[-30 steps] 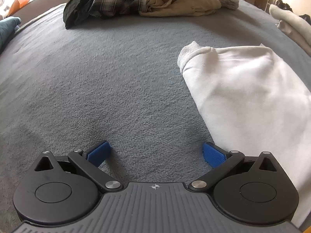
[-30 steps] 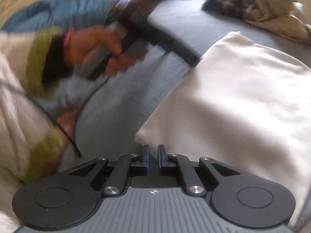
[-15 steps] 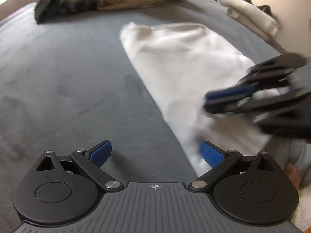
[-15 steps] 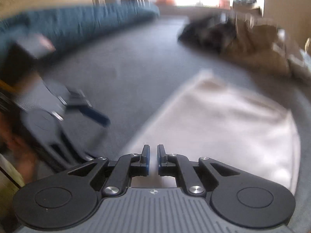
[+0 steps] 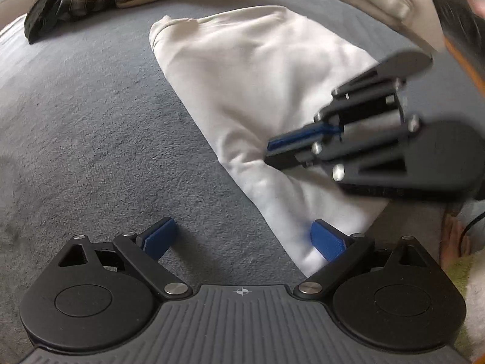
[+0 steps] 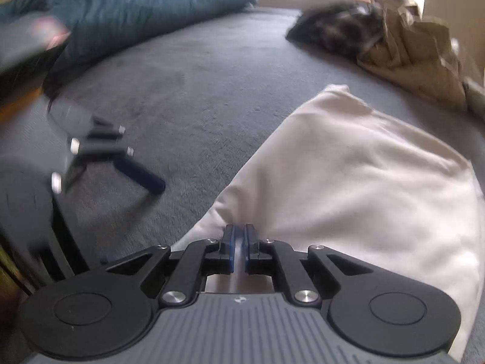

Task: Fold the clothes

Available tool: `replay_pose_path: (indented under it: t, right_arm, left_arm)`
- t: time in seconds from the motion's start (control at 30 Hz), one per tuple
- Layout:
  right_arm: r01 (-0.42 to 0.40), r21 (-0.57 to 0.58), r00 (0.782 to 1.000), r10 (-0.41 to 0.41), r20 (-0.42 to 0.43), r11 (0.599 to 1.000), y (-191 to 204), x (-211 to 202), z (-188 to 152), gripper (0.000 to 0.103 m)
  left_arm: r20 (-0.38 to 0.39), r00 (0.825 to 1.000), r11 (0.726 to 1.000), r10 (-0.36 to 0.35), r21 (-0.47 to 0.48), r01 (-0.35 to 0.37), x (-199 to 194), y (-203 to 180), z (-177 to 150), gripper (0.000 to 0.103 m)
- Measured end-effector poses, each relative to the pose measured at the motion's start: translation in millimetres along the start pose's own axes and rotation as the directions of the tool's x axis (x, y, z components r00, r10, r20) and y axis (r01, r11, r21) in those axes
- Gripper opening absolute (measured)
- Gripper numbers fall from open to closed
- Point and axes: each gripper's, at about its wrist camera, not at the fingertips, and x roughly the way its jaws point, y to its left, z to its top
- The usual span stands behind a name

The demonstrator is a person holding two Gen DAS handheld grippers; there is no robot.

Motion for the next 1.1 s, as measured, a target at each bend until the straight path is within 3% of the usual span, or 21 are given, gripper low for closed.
replay_pose_path:
  t: [0.1,0.2,0.23,0.33,0.43,0.53,0.6,0.77,0.87,0.9,1.0,1.03,1.1]
  right_arm:
    - [-0.046,0.006,0.998,0.045,0.036,0.999,-1.1,-15.0,13.8,0.004]
    - [-0.068,-0.026,0.997,0.067,-0.03,0.997,2.2,7.9,-3.2,0.004]
    - [-0.078,-0.021,0.997,0.077,-0.011,0.997,-0.4,10.6,-9.2,0.004]
    - [-0.1,0.02,0.994,0.1,-0.041,0.995,-4.6,0.1,5.7,0.004]
    - [-0.081,-0.008,0.996,0.082,0.032,0.997,0.6,-17.5,19.0,0.003]
    - [-0.013,-0.023,1.0,0.013,0.012,1.0,-1.5,11.4,0.4,0.001]
    - [-0.011,-0.007,1.0,0.011,0.028,1.0,-5.9,17.6,-5.3,0.001]
    - [0.002,0.077,0.997,-0.008,0.077,0.997,-23.0,-0.1,24.9,0.001]
    - [0.03,0.072,0.999,-0.031,0.014,0.997,-32.3,20.7,12.4,0.001]
    - [0.03,0.034,0.999,-0.031,0.031,0.999,-31.1,19.0,7.9,0.001]
    - [0.021,0.015,0.995,-0.023,0.098,1.0,-26.8,-21.5,14.3,0.002]
    - [-0.008,0.018,0.989,0.006,0.146,1.0,-25.1,-41.3,14.6,0.002]
    - [-0.05,0.036,0.986,0.044,0.158,0.998,-24.3,-62.9,5.4,0.002]
  left_arm:
    - [-0.002,1.0,1.0,-0.012,-0.013,0.012,-0.5,1.6,-1.8,0.097]
    - [-0.016,1.0,1.0,-0.022,-0.009,0.022,0.8,0.5,-3.7,0.097]
    - [-0.026,0.999,1.0,-0.023,-0.004,0.023,2.4,-1.1,-5.1,0.098]
    - [-0.02,0.999,0.999,-0.037,0.0,0.037,0.5,-3.0,-7.3,0.098]
    - [-0.016,0.999,0.999,-0.045,-0.01,0.045,0.6,-3.0,-8.6,0.099]
    - [-0.023,0.999,0.999,-0.049,-0.008,0.049,1.9,-4.5,-8.2,0.099]
    - [-0.032,0.998,0.999,-0.048,0.0,0.048,2.7,-6.7,-8.4,0.099]
    - [-0.039,0.998,0.998,-0.049,0.032,0.051,6.8,-14.9,-10.1,0.102]
    - [-0.048,0.997,0.998,-0.053,0.035,0.055,9.6,-16.2,-8.4,0.102]
    - [-0.051,0.997,0.998,-0.055,0.031,0.057,10.2,-15.9,-7.7,0.102]
    - [-0.052,0.996,0.997,-0.073,0.019,0.074,9.2,-15.2,-7.4,0.102]
    - [-0.051,0.996,0.997,-0.079,0.013,0.079,9.7,-14.7,-7.9,0.102]
    - [-0.051,0.995,0.996,-0.086,0.014,0.086,11.3,-14.6,-7.4,0.103]
